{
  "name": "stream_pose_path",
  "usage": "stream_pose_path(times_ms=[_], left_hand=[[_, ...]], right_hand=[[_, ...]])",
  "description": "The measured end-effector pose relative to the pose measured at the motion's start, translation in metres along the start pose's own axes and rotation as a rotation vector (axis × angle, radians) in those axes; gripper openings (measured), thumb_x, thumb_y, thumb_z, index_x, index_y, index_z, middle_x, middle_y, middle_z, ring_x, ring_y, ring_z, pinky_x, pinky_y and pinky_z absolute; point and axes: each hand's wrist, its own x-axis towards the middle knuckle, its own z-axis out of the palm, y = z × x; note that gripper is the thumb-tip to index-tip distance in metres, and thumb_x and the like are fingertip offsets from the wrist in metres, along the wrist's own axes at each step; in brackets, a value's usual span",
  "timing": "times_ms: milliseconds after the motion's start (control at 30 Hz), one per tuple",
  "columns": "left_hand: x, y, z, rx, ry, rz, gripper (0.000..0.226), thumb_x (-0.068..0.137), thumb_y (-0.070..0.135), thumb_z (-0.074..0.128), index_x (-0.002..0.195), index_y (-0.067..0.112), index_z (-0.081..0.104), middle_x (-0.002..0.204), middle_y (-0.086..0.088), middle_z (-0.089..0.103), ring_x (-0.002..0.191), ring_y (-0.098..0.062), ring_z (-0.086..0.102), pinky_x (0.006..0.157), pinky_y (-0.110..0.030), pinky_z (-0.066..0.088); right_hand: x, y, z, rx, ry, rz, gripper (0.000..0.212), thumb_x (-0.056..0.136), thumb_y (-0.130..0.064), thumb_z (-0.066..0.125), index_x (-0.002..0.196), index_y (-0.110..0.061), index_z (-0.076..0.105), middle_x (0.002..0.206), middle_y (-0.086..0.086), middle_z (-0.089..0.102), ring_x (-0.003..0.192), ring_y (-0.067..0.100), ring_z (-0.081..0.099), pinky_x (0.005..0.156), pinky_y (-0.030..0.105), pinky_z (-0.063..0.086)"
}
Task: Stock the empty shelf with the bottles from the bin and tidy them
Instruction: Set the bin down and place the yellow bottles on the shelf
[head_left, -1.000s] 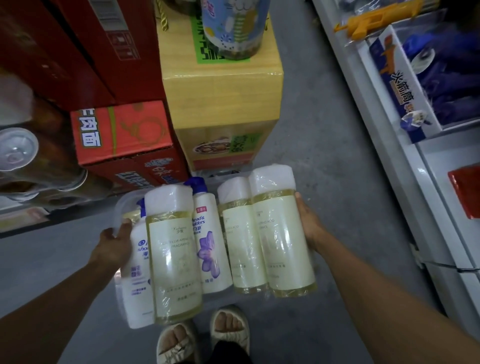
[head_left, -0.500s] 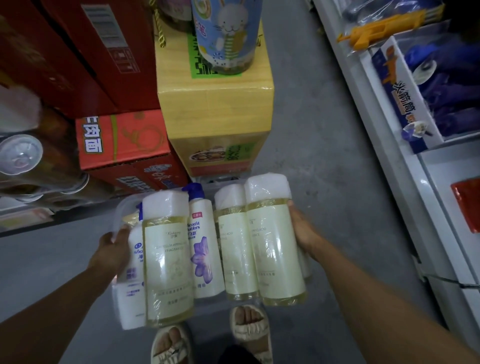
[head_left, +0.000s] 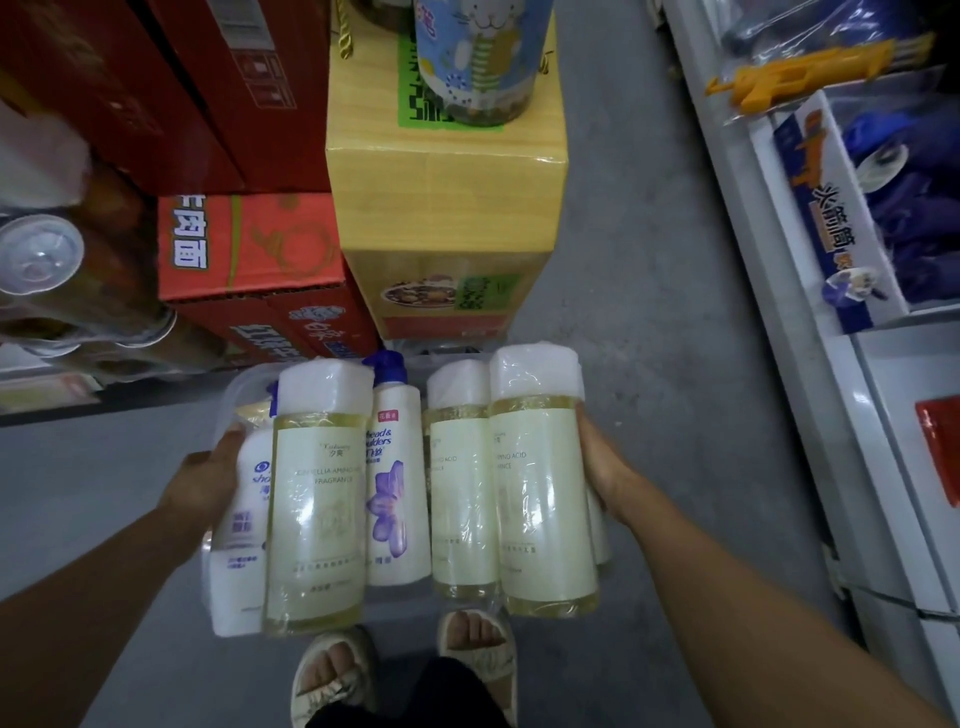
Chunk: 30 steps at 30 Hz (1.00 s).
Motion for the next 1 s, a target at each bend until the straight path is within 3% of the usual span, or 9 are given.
stream_pose_path(times_ms=[100, 200, 433, 500, 600, 700, 800, 933, 1000], left_hand=[[0.004, 0.002, -0.001, -0.032, -0.009, -0.019, 0.057, 0.096, 0.055, 0.036, 0.076, 0.005, 0.056, 0.083, -0.024, 0.063, 0.076, -0.035, 0.059, 0.081, -0.045, 0.044], [0.01, 0.001, -0.002, -0.049, -0.007, -0.041, 0.055, 0.093, 0.057, 0.043, 0.077, 0.007, 0.058, 0.088, -0.024, 0.064, 0.083, -0.038, 0.061, 0.088, -0.05, 0.046], [0.014, -0.001, -0.004, -0.034, -0.013, -0.029, 0.055, 0.093, 0.055, 0.044, 0.082, 0.004, 0.06, 0.087, -0.025, 0.066, 0.084, -0.04, 0.063, 0.088, -0.051, 0.048], [0.01, 0.0, -0.003, -0.037, -0.021, -0.01, 0.053, 0.095, 0.052, 0.042, 0.079, 0.005, 0.059, 0.084, -0.024, 0.066, 0.08, -0.038, 0.062, 0.087, -0.05, 0.047], [0.005, 0.001, -0.002, -0.044, -0.025, 0.007, 0.054, 0.097, 0.051, 0.038, 0.078, 0.005, 0.059, 0.081, -0.023, 0.066, 0.076, -0.037, 0.062, 0.084, -0.049, 0.047], [0.001, 0.001, -0.002, -0.034, -0.02, 0.015, 0.057, 0.097, 0.051, 0.035, 0.078, 0.003, 0.06, 0.079, -0.024, 0.066, 0.072, -0.035, 0.062, 0.081, -0.047, 0.048], [-0.003, 0.002, -0.003, -0.019, -0.027, 0.046, 0.058, 0.099, 0.05, 0.033, 0.075, 0.003, 0.059, 0.076, -0.023, 0.065, 0.072, -0.035, 0.062, 0.084, -0.047, 0.047], [-0.01, 0.003, -0.006, -0.029, -0.036, 0.075, 0.05, 0.099, 0.047, 0.034, 0.086, 0.005, 0.058, 0.083, -0.021, 0.064, 0.076, -0.034, 0.06, 0.085, -0.048, 0.046], [-0.018, 0.003, -0.01, -0.035, -0.034, 0.07, 0.044, 0.099, 0.046, 0.036, 0.092, 0.007, 0.056, 0.086, -0.017, 0.063, 0.077, -0.03, 0.058, 0.083, -0.046, 0.043]], right_hand=[[0.01, 0.006, -0.002, 0.026, -0.007, 0.013, 0.114, 0.045, -0.104, 0.035, 0.125, -0.027, 0.062, 0.115, 0.004, 0.068, 0.104, 0.024, 0.065, 0.1, 0.048, 0.046], [0.019, 0.013, -0.003, 0.045, -0.01, 0.014, 0.106, 0.049, -0.101, 0.038, 0.123, -0.028, 0.063, 0.114, 0.005, 0.069, 0.104, 0.026, 0.066, 0.099, 0.05, 0.047], [0.039, 0.029, -0.003, 0.066, 0.035, 0.003, 0.105, 0.051, -0.101, 0.036, 0.116, -0.025, 0.067, 0.115, 0.007, 0.068, 0.104, 0.028, 0.065, 0.099, 0.051, 0.046], [0.012, 0.011, 0.001, 0.033, 0.075, -0.012, 0.089, 0.067, -0.092, 0.036, 0.101, -0.018, 0.071, 0.102, 0.009, 0.072, 0.094, 0.026, 0.067, 0.093, 0.045, 0.051], [-0.017, -0.002, 0.006, -0.059, 0.138, -0.127, 0.052, 0.094, -0.06, 0.037, 0.087, -0.017, 0.066, 0.088, 0.005, 0.07, 0.082, 0.021, 0.065, 0.078, 0.034, 0.052], [-0.024, 0.002, 0.005, -0.096, 0.119, -0.204, 0.033, 0.096, -0.052, 0.041, 0.107, -0.024, 0.054, 0.096, -0.008, 0.062, 0.085, 0.011, 0.06, 0.073, 0.028, 0.047], [-0.024, 0.004, 0.004, -0.099, 0.1, -0.186, 0.057, 0.087, -0.064, 0.045, 0.128, -0.025, 0.049, 0.115, -0.005, 0.06, 0.099, 0.013, 0.06, 0.09, 0.037, 0.049], [-0.031, 0.002, 0.002, -0.072, 0.092, -0.143, 0.053, 0.092, -0.058, 0.044, 0.137, -0.031, 0.041, 0.126, -0.006, 0.054, 0.109, 0.017, 0.058, 0.1, 0.046, 0.045], [-0.04, 0.001, 0.004, -0.068, 0.111, -0.126, 0.048, 0.096, -0.053, 0.04, 0.137, -0.028, 0.042, 0.127, -0.004, 0.054, 0.109, 0.017, 0.057, 0.099, 0.043, 0.045]])
